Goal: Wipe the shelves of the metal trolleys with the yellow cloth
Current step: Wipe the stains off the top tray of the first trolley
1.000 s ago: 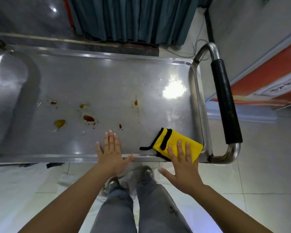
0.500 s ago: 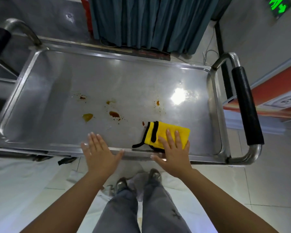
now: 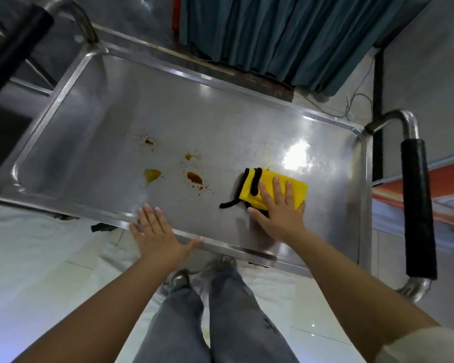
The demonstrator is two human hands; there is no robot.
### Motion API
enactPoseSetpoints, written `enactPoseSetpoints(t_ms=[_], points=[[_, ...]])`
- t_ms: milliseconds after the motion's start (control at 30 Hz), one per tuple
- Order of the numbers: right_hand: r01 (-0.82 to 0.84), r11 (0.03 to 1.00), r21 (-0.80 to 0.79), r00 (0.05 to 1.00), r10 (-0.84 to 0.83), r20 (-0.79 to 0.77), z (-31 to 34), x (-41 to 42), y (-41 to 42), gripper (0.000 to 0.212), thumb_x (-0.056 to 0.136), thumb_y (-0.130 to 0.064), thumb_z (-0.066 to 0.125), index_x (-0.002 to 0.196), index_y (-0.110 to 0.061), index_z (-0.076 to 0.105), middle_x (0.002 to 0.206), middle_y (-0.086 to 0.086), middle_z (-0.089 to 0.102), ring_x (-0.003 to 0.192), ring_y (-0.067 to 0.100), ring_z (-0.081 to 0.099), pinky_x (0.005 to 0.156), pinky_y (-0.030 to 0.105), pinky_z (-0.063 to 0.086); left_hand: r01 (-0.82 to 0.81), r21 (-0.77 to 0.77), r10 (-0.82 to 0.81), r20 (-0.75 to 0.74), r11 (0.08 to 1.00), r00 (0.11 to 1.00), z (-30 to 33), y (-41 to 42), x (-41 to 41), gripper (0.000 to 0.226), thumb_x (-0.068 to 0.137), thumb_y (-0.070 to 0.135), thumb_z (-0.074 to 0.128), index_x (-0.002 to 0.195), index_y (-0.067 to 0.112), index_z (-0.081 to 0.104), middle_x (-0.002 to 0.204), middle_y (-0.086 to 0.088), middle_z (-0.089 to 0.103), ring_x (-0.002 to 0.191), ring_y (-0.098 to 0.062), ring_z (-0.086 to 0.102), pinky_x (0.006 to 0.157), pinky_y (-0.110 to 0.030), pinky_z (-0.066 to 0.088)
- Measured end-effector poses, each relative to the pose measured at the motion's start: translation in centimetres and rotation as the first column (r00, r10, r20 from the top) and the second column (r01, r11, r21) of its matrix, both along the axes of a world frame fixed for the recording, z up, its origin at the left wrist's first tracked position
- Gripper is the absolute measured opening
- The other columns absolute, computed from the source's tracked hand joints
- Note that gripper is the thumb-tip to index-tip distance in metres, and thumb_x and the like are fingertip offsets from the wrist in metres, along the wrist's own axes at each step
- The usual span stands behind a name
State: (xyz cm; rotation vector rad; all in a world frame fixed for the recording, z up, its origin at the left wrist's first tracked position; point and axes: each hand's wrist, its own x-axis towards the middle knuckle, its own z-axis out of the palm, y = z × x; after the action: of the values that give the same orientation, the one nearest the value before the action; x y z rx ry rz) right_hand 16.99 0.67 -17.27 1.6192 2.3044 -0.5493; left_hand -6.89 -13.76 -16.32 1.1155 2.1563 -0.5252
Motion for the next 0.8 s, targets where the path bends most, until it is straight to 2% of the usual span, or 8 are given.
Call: enactPoseSetpoints(t_ms=[100, 300, 367, 467, 600, 800], points=[[-0.019, 1.000, -0.013, 1.000, 0.019, -0.009, -0.3, -1.2, 6.1, 0.075, 0.079, -0.082, 0.024, 0.141, -0.056, -0.010, 0.158, -0.011, -0.019, 0.144, 0.023, -0.022, 0.108, 0.068, -0.002, 0.005, -0.015, -0.005, -0.009, 1.000, 1.000, 0.0, 0.0, -0.1, 0.129, 0.059, 0.094, -0.001, 0.140, -0.002, -0.032, 0.148, -0.026, -0.036, 0.139, -0.041, -0.032, 0.115, -0.057, -0.009], [-0.080, 0.997, -0.023, 0.997, 0.080, -0.012, -0.9, -4.1, 16.9, 0.078, 0.078, -0.082, 0.026, 0.143, -0.054, -0.008, 0.158, -0.011, -0.019, 0.144, 0.023, -0.023, 0.107, 0.070, -0.002, 0.012, -0.031, -0.013, -0.041, 0.999, 0.999, -0.1, -0.1, 0.0, 0.123, 0.056, 0.093, -0.010, 0.135, 0.002, -0.038, 0.144, -0.024, -0.042, 0.140, -0.039, -0.030, 0.116, -0.056, -0.008], [-0.084, 0.996, -0.016, 0.996, 0.084, -0.030, -0.9, -5.1, 19.7, 0.078, 0.079, -0.082, 0.028, 0.143, -0.054, -0.006, 0.158, -0.011, -0.018, 0.144, 0.023, -0.022, 0.106, 0.071, -0.001, 0.015, -0.032, -0.016, -0.045, 0.999, 0.999, -0.1, -0.1, 0.0, 0.120, 0.055, 0.094, -0.012, 0.128, 0.004, -0.045, 0.137, -0.022, -0.049, 0.138, -0.040, -0.032, 0.116, -0.057, -0.008], [-0.073, 0.997, -0.008, 0.997, 0.073, -0.031, -0.8, -6.7, 22.4, 0.081, 0.077, -0.084, 0.028, 0.145, -0.052, -0.003, 0.159, -0.011, -0.016, 0.145, 0.023, -0.021, 0.107, 0.071, -0.001, 0.007, -0.046, -0.009, -0.047, 0.999, 0.999, -0.1, -0.1, 0.1, 0.119, 0.052, 0.093, -0.015, 0.126, 0.007, -0.048, 0.138, -0.019, -0.050, 0.136, -0.038, -0.035, 0.117, -0.057, -0.007], [-0.083, 0.997, -0.005, 0.995, 0.083, -0.048, -0.6, -7.4, 22.6, 0.085, 0.074, -0.087, 0.027, 0.146, -0.050, 0.001, 0.159, -0.011, -0.016, 0.145, 0.024, -0.021, 0.106, 0.070, -0.005, 0.007, -0.071, -0.011, -0.055, 0.997, 0.998, 0.1, 0.3, 0.1, 0.117, 0.052, 0.093, -0.015, 0.124, 0.007, -0.049, 0.138, -0.019, -0.050, 0.136, -0.037, -0.036, 0.117, -0.057, -0.004], [-0.405, 0.914, 0.025, 0.908, 0.405, -0.102, -0.6, -5.5, 15.9, 0.074, 0.076, -0.083, 0.025, 0.142, -0.058, 0.003, 0.159, -0.013, -0.014, 0.145, 0.021, -0.021, 0.109, 0.068, -0.006, 0.016, -0.088, -0.020, -0.053, 0.996, 0.998, 0.2, 0.4, 0.3, 0.118, 0.055, 0.092, -0.010, 0.128, 0.006, -0.045, 0.138, -0.019, -0.049, 0.137, -0.038, -0.035, 0.117, -0.058, -0.004]])
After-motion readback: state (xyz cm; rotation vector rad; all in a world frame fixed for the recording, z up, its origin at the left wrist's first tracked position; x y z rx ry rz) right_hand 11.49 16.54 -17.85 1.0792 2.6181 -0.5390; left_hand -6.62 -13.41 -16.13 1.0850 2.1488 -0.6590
